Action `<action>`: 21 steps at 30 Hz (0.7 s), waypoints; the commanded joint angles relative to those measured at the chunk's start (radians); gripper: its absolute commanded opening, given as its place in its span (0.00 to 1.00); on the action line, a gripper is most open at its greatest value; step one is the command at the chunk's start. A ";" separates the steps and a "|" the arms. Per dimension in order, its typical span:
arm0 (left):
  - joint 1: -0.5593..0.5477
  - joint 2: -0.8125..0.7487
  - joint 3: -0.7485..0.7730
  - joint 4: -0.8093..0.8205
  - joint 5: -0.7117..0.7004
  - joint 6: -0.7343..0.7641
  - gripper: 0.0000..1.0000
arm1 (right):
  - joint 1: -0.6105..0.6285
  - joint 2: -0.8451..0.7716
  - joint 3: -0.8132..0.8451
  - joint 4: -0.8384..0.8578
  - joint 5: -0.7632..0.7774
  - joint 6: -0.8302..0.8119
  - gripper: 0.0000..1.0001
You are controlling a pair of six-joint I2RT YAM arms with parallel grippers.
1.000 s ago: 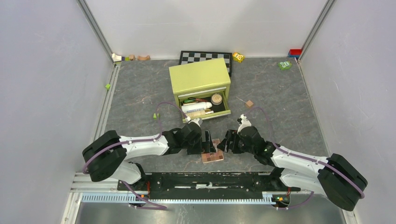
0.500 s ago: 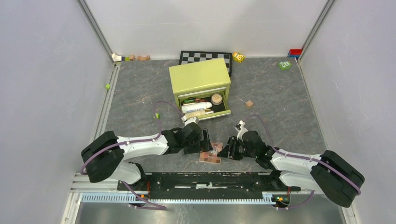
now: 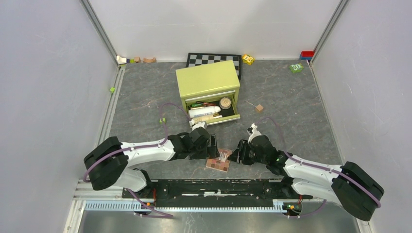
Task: Organize the makeup
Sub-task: Move the makeup to the center of the board.
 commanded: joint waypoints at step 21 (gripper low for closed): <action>0.001 0.127 -0.014 0.173 0.226 0.156 0.75 | -0.004 0.144 -0.025 0.109 -0.035 -0.014 0.48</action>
